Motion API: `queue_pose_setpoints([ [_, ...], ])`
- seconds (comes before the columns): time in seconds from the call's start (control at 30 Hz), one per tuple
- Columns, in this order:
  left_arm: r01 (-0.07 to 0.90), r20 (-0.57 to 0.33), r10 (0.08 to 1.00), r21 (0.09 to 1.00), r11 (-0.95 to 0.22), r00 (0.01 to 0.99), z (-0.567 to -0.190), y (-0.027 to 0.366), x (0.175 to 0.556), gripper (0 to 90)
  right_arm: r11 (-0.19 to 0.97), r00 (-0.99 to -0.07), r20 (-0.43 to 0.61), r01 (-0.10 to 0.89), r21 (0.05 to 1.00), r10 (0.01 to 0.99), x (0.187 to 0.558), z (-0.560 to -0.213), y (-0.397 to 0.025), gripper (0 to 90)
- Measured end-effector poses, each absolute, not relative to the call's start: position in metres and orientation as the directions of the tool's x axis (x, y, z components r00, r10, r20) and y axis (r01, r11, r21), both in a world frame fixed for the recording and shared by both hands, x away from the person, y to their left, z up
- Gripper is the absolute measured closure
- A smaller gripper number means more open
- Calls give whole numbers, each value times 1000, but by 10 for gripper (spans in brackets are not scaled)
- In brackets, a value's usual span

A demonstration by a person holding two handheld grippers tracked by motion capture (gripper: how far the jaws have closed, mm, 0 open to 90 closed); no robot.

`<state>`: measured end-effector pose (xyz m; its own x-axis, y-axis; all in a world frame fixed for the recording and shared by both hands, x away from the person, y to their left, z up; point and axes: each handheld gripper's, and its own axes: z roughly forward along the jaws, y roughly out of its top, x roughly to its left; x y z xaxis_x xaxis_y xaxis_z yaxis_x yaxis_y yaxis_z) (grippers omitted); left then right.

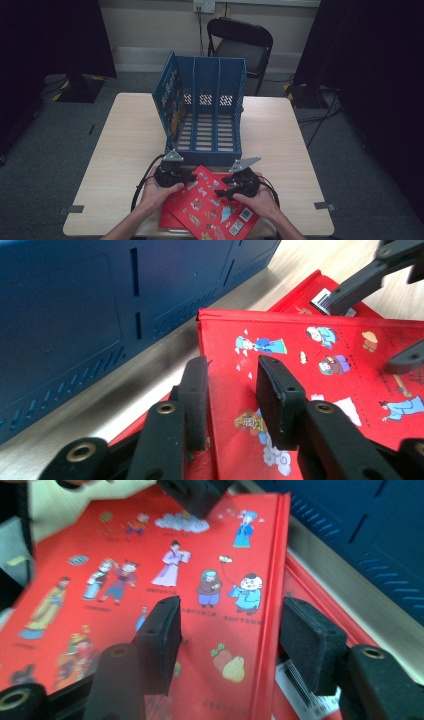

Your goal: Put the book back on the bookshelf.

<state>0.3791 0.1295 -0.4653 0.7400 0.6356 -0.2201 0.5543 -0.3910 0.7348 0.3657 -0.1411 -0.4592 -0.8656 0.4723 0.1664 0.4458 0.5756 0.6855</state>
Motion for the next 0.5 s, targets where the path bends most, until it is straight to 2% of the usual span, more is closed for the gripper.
queue_pose_setpoints([
  [0.13, 566, -239, 625, 723, -396, 743, -461, 139, 367, 574, 553, -854, 210, 477, 683, 477, 368, -461, -145, 425],
  [0.3, 573, -239, 619, 703, -421, 748, -454, 164, 340, 574, 548, -850, 207, 479, 686, 484, 367, -462, -146, 431],
  [0.4, 586, -263, 621, 706, -397, 738, -449, 180, 324, 550, 548, -851, 205, 478, 687, 484, 366, -462, -146, 431],
  [0.5, 575, -225, 628, 694, -433, 745, -450, 191, 311, 516, 547, -851, 206, 477, 688, 483, 367, -462, -146, 431],
])
